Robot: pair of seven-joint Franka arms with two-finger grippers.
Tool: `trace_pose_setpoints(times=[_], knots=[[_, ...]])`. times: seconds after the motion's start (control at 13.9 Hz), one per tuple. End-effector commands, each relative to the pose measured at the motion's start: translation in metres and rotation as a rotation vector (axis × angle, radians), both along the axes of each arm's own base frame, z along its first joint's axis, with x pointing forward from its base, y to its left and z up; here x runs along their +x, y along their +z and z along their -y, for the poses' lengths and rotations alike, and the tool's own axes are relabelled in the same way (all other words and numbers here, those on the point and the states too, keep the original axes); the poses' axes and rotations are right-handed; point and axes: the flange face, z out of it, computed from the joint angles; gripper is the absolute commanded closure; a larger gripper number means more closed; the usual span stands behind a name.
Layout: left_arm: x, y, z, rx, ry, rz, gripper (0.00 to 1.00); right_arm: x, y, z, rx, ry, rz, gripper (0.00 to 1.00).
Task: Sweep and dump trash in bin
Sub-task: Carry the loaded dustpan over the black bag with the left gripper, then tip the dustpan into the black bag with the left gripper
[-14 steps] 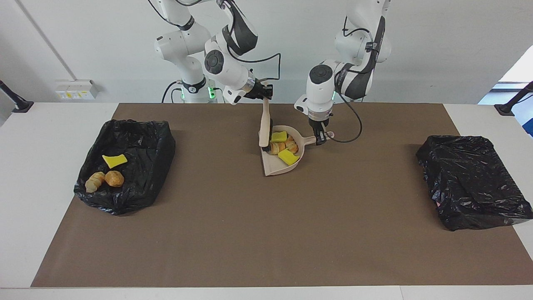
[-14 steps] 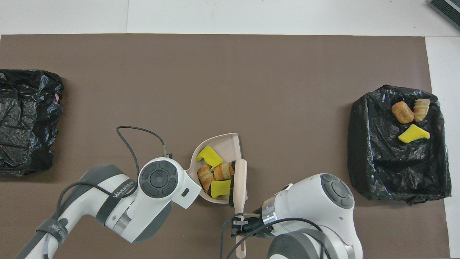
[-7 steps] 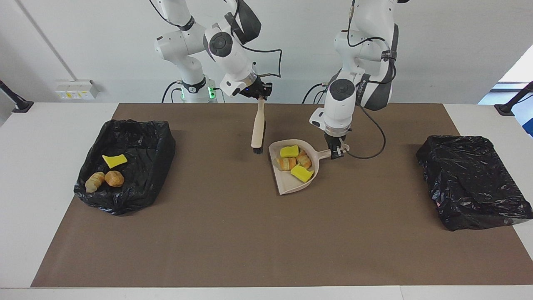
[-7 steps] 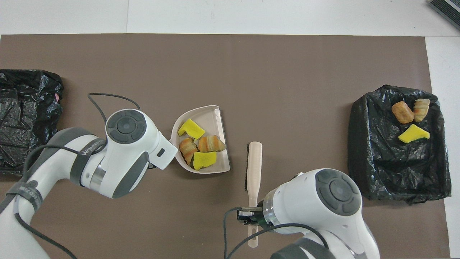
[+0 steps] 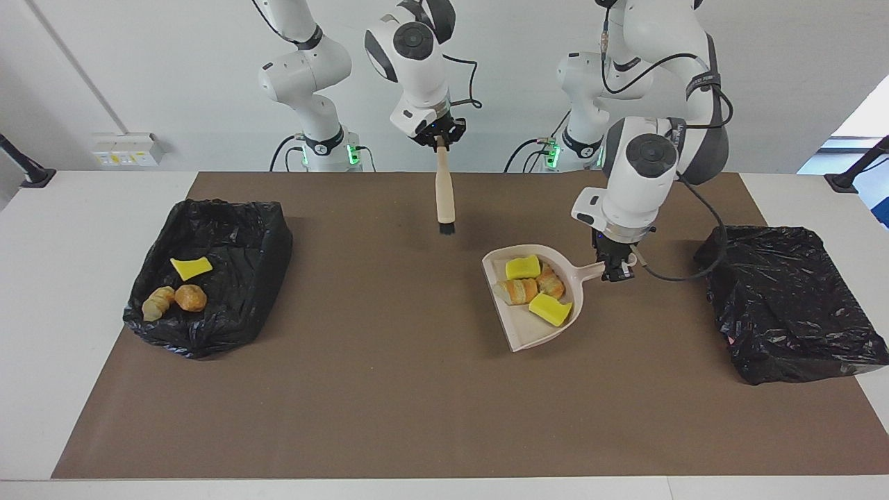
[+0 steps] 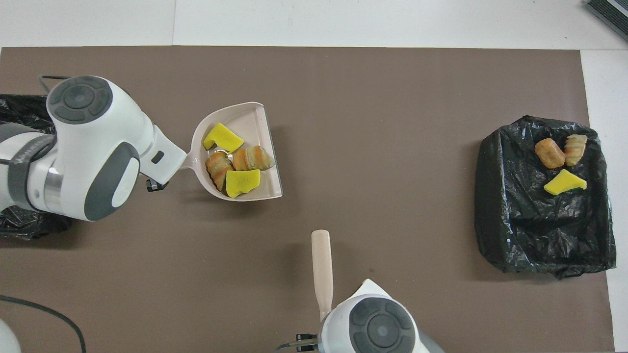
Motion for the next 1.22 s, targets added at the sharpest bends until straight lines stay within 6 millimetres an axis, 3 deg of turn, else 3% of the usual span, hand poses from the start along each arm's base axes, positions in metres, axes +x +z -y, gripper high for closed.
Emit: trace_pose_setpoints(times=[0.0,0.14,0.43,0.57,1.15], knots=[[0.018,0.037,-0.047,-0.053,-0.033,-0.02,1.0,-0.009,-0.023,-0.009,-0.034,-0.013,0.008,1.0],[0.025,0.059,-0.088,-0.064,-0.071,-0.03,1.0,-0.013,-0.042,-0.003,-0.042,-0.05,0.0,1.0],[0.025,0.091,-0.149,-0.067,-0.093,-0.043,1.0,-0.013,-0.064,-0.001,-0.051,-0.11,0.014,1.0],[0.025,0.096,-0.179,-0.069,-0.092,-0.036,1.0,-0.025,-0.076,-0.004,-0.049,-0.095,0.03,1.0],[0.002,0.098,-0.342,-0.044,-0.108,0.033,1.0,-0.031,-0.101,0.009,-0.049,-0.041,0.057,1.0]])
